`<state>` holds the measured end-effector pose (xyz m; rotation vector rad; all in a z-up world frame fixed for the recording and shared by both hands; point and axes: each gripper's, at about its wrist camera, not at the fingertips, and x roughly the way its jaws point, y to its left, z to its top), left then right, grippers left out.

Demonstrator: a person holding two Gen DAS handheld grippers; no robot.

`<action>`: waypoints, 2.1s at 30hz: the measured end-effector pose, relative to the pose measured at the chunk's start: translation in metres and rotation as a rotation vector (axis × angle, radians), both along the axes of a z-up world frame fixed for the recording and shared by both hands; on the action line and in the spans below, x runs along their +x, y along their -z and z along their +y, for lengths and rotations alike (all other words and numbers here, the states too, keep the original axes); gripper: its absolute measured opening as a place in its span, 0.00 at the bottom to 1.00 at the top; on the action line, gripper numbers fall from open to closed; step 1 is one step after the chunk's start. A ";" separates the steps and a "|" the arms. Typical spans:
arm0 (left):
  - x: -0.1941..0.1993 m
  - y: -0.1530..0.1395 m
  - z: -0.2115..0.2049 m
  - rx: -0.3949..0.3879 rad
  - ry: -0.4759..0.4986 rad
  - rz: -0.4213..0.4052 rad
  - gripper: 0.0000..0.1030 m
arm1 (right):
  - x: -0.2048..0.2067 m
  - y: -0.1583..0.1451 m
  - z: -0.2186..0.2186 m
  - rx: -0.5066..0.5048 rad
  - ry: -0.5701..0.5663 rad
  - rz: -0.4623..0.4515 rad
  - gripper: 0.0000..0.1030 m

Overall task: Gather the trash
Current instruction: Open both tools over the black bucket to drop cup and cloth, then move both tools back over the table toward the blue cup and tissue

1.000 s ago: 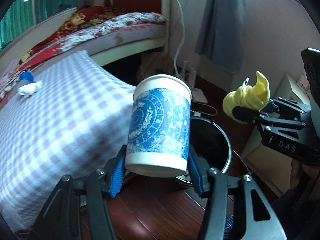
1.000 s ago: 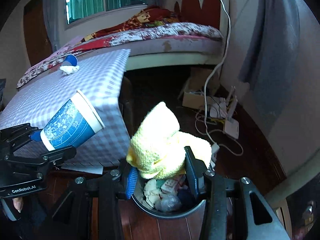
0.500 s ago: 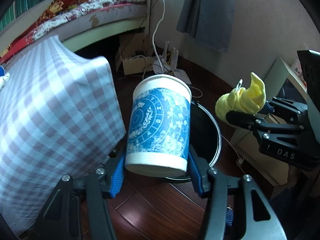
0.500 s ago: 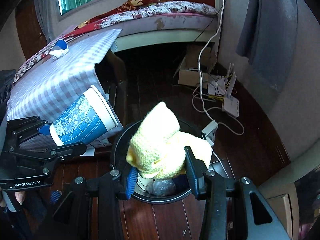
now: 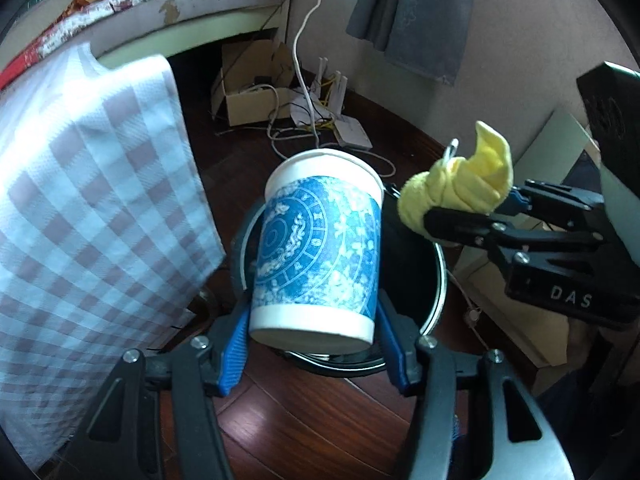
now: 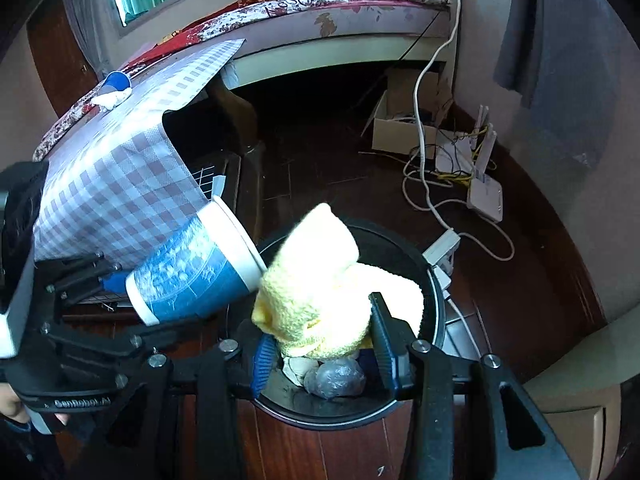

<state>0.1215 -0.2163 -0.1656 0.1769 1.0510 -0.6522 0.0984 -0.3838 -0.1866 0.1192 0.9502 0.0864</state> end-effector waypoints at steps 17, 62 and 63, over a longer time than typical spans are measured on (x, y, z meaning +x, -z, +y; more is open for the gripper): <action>-0.012 0.006 0.026 0.108 -0.158 -0.058 0.97 | -0.010 0.000 -0.021 -0.069 0.166 0.055 0.99; -0.038 -0.081 0.183 0.064 -0.524 -0.246 0.97 | -0.005 -0.112 0.162 -0.130 -0.174 -0.243 0.99; -0.039 -0.082 0.189 0.065 -0.538 -0.248 0.97 | -0.004 -0.114 0.168 -0.125 -0.184 -0.250 0.99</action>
